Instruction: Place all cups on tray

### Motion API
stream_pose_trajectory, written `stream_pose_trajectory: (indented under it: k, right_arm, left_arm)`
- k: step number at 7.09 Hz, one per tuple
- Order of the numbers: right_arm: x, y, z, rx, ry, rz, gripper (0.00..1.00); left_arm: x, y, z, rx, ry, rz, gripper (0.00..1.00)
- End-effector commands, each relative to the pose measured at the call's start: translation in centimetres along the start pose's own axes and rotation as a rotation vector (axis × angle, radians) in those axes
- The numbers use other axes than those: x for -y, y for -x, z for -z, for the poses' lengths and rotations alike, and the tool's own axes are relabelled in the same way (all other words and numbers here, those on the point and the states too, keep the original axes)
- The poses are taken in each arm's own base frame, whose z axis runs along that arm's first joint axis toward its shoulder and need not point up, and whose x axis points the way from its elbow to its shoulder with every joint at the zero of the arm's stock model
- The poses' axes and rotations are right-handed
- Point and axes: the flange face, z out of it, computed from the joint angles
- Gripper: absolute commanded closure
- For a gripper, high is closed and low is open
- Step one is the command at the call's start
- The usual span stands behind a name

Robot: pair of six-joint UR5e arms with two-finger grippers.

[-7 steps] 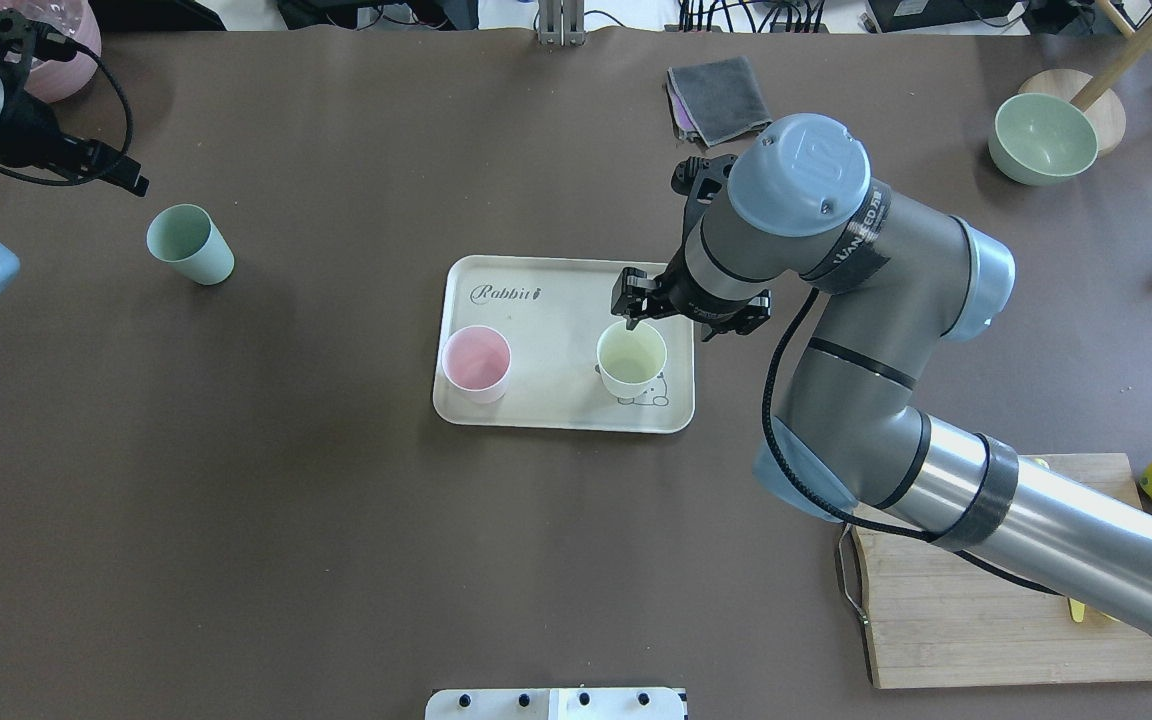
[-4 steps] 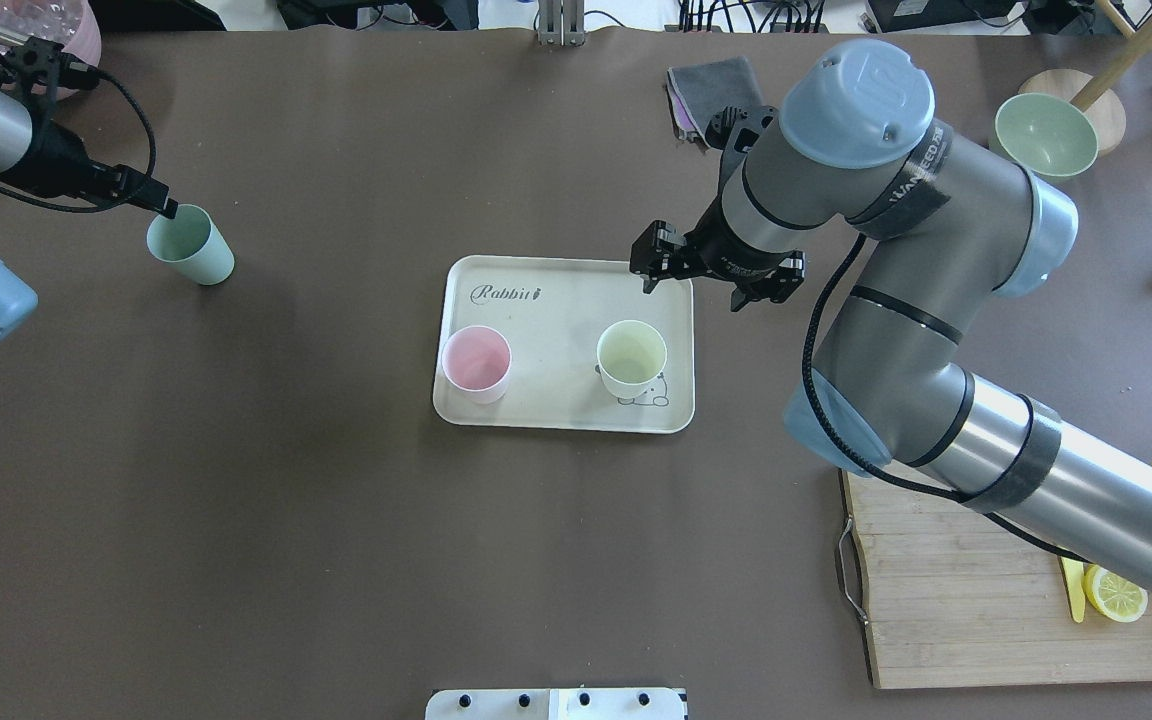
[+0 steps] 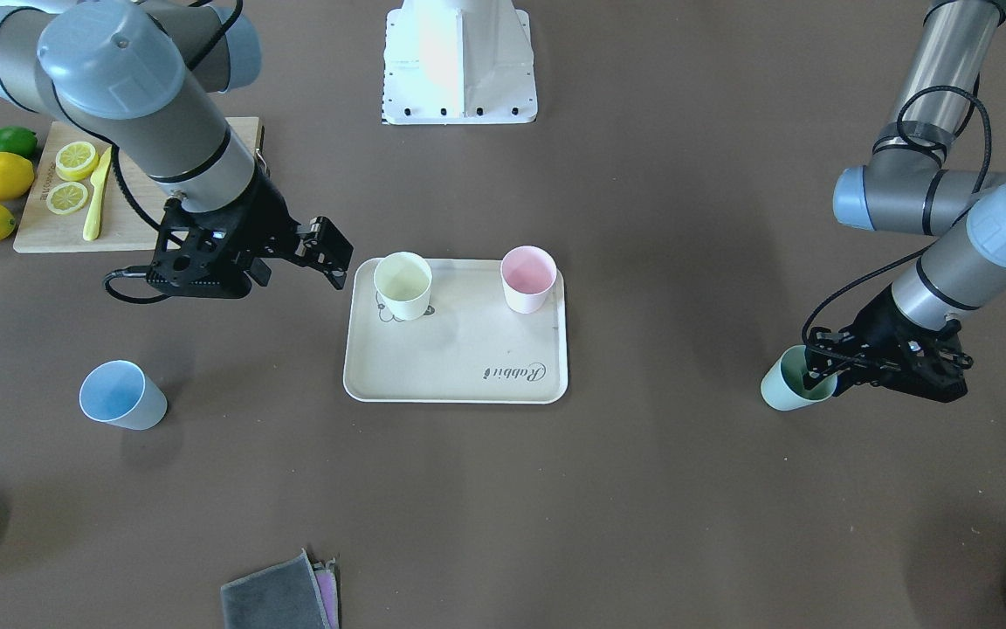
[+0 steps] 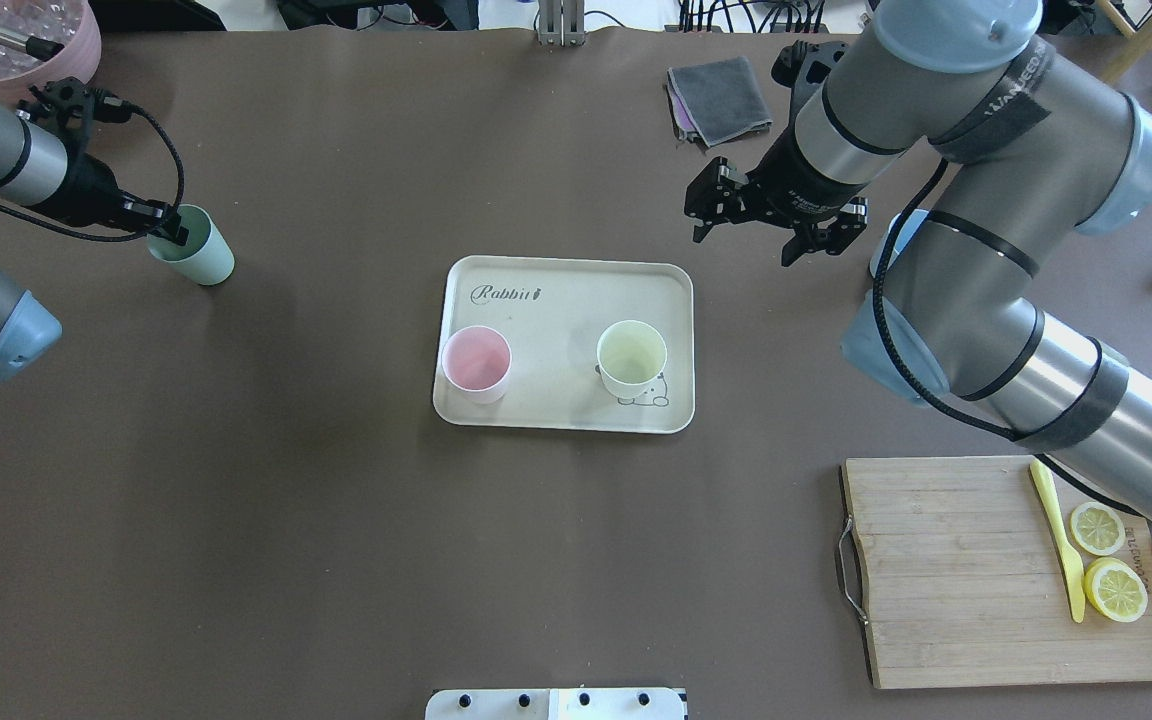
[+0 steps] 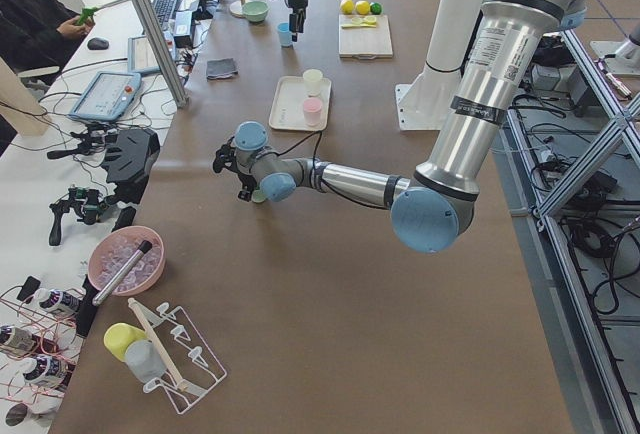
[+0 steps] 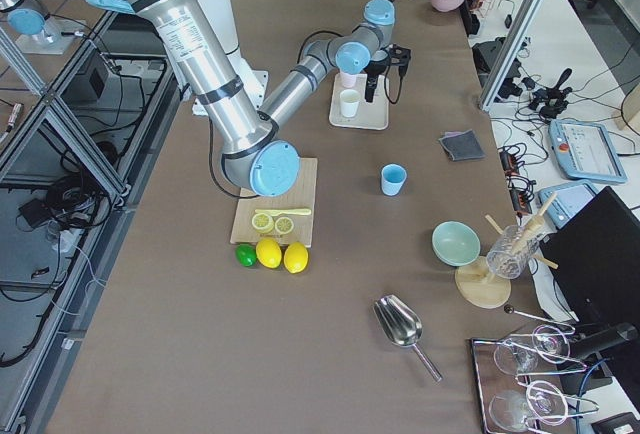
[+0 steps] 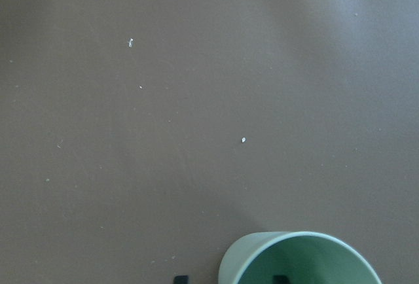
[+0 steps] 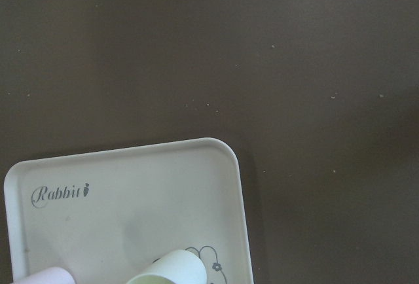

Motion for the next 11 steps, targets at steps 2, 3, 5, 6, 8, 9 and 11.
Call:
stream_pose_trajectory:
  k: [2, 3, 5, 6, 8, 9, 11]
  right_arm:
    - [4.3, -9.4, 0.8, -0.065, -0.009, 0.136, 0.00]
    - [5.4, -11.7, 1.2, -0.084, -0.016, 0.163, 0.00]
    - [9.2, -16.3, 0.5, -0.140, -0.017, 0.206, 0.00]
    - [10.7, -18.5, -1.3, -0.179, 0.004, 0.195, 0.00]
    - [12.9, -23.0, -5.6, -0.194, -0.020, 0.212, 0.00]
    - [13.1, -25.4, -7.2, -0.184, -0.030, 0.219, 0.00]
    - [11.0, -29.0, -7.6, -0.188, -0.012, 0.197, 0.00]
  left_arm:
    - [1.6, -3.6, 1.7, -0.049, 0.014, -0.002, 1.00]
    - [4.7, -7.0, 3.1, -0.051, 0.011, 0.041, 1.00]
    - [9.3, -15.6, 5.7, -0.080, 0.002, 0.174, 1.00]
    - [9.5, -20.3, 4.8, -0.091, 0.016, 0.194, 1.00]
    - [10.0, -25.0, 4.2, -0.065, 0.002, 0.203, 1.00]
    - [10.2, -25.3, 4.4, -0.065, 0.002, 0.203, 1.00]
    - [10.3, -26.3, 5.5, -0.067, 0.000, 0.205, 1.00]
